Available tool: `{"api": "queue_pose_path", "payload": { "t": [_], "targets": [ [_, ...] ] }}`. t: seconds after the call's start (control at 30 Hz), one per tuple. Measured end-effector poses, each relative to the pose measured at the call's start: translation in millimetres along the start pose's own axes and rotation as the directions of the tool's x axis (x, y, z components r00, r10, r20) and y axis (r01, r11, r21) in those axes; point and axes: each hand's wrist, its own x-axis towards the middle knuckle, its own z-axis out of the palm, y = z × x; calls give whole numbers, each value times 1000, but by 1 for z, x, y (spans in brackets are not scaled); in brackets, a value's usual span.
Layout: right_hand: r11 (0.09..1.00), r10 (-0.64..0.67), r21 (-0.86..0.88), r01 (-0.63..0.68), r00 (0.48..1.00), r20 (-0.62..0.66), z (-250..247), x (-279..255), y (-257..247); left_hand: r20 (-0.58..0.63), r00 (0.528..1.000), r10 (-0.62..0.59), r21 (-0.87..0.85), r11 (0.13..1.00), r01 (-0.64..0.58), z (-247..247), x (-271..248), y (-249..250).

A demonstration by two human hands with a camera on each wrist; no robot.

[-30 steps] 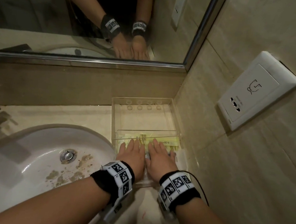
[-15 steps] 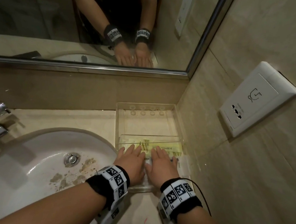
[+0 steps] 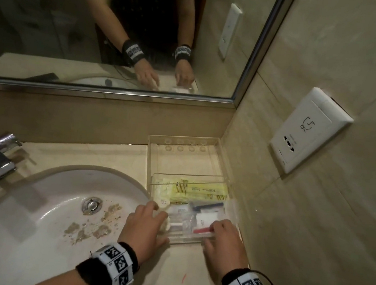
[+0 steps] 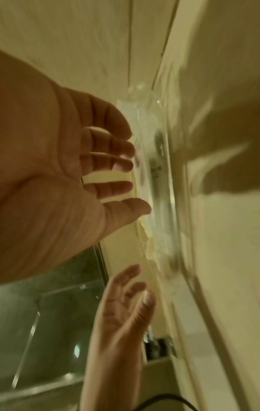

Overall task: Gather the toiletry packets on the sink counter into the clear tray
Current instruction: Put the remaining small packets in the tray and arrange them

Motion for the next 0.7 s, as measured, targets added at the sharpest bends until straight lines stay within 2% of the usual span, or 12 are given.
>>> {"api": "queue_pose_path", "payload": {
  "t": [0.1,0.23,0.43,0.57,0.7],
  "targets": [
    [994,-102,-44,103,995,22,6,-3,0,39,990,136,103,985,-139,9,-5,-2],
    [983,-119,-138,119,993,6,12,3,0,73,990,119,130,983,-128,18,-4,-5],
    [959,-143,-236,159,986,85,21,11,5,148,984,94,244,961,-128,19,3,1],
    [900,-181,-383,207,978,103,23,16,7,157,977,148,320,928,-192,20,6,2],
    [867,-240,-416,276,961,138,20,19,10,132,975,181,354,910,-216,36,17,-5]
  ]
}}
